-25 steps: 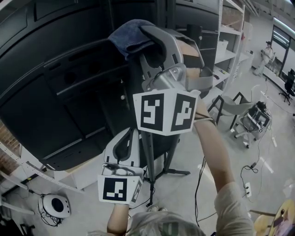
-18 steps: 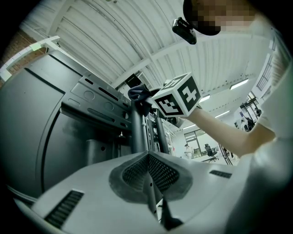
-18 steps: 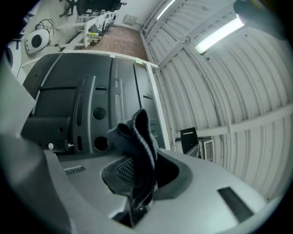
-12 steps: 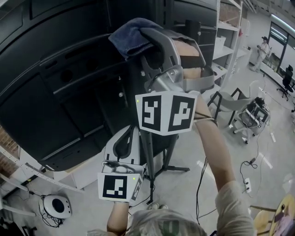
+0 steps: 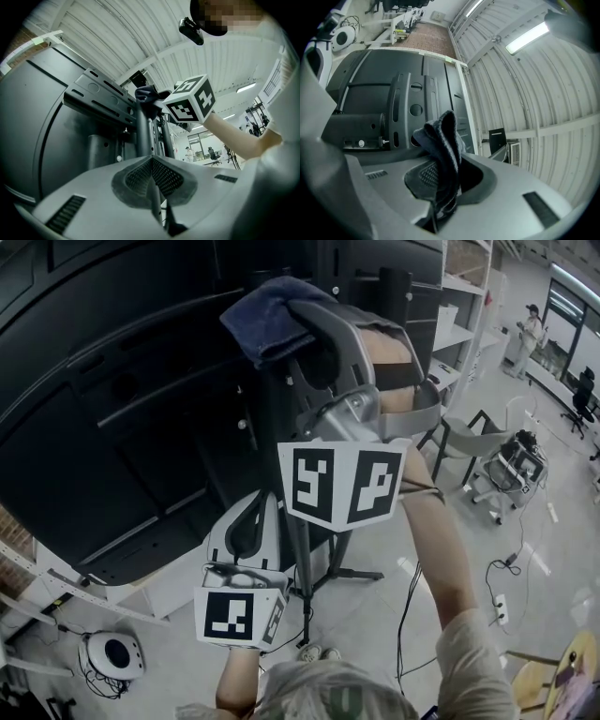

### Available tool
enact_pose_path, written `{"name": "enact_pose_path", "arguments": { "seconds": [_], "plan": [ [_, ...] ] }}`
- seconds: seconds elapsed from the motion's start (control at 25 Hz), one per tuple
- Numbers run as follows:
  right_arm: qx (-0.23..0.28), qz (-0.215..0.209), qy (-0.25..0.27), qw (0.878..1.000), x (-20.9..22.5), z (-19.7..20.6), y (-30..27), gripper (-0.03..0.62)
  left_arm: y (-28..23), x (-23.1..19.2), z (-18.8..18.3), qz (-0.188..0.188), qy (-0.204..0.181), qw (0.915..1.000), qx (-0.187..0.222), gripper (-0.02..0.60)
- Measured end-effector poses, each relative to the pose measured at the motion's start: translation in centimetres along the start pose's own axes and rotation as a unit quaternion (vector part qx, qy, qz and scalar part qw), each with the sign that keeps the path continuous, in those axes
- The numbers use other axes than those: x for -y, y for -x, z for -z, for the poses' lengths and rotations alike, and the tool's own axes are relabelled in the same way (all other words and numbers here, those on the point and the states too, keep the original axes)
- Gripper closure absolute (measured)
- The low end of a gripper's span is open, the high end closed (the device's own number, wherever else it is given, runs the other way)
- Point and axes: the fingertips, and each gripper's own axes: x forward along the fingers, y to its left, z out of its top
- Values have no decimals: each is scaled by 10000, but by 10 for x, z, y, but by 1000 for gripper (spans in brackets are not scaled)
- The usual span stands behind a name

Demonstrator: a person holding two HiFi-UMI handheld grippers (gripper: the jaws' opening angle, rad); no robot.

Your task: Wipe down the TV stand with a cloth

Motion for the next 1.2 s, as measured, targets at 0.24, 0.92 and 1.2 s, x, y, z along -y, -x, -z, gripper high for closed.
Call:
{"name": "enact_pose_path", "arguments": {
  "seconds": [0.24, 0.92, 1.2],
  "plan": [
    [50, -165, -149, 9997, -12, 2, 7, 537, 0, 0, 7, 11, 28, 10000, -78, 566],
    [-49, -773, -192, 9968, -51, 11, 27, 537, -4, 3, 18, 92, 105, 9997, -202, 566],
    [-100, -972, -182, 9951, -71, 17, 42, 537, -3, 5, 20, 103, 93, 9996, -241, 566]
  ]
}}
